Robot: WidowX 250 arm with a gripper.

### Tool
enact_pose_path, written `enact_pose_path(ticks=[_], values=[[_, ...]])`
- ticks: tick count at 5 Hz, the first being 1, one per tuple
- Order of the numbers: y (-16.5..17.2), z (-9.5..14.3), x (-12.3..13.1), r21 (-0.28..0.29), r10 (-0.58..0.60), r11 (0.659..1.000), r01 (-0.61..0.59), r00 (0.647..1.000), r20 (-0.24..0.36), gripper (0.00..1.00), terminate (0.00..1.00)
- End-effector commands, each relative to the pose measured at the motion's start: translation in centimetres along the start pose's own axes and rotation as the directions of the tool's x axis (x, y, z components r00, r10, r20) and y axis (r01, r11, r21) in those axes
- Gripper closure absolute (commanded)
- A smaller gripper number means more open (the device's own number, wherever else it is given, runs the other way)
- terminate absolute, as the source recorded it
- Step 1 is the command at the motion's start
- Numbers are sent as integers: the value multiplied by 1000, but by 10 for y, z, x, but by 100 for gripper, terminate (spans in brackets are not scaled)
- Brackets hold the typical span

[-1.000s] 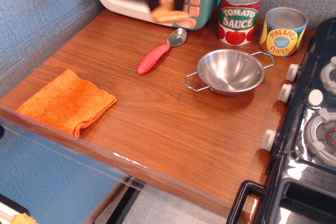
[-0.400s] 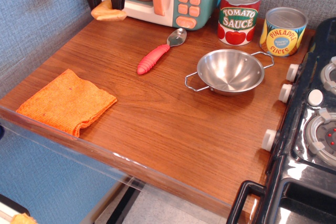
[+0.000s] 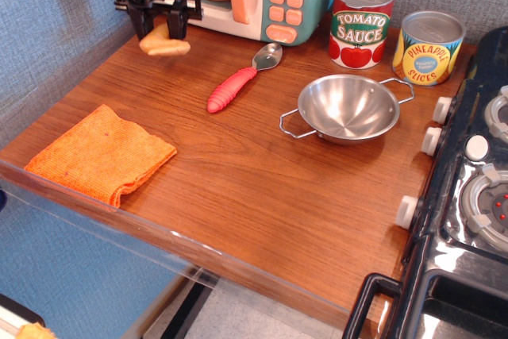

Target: Move the bread and place beneath the microwave

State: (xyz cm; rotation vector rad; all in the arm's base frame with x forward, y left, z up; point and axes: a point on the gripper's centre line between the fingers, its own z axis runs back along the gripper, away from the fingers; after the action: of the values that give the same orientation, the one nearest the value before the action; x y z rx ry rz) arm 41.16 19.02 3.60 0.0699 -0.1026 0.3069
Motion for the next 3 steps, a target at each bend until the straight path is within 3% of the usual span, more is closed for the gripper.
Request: enact_pose_path(ticks=[1,2,3], values=[[8,10,15,-6,25,1000,-25,998,59,0,0],[4,15,16,-18,13,1000,-12,998,56,0,0],[2,45,13,-34,12,999,-9,998,68,0,0]])
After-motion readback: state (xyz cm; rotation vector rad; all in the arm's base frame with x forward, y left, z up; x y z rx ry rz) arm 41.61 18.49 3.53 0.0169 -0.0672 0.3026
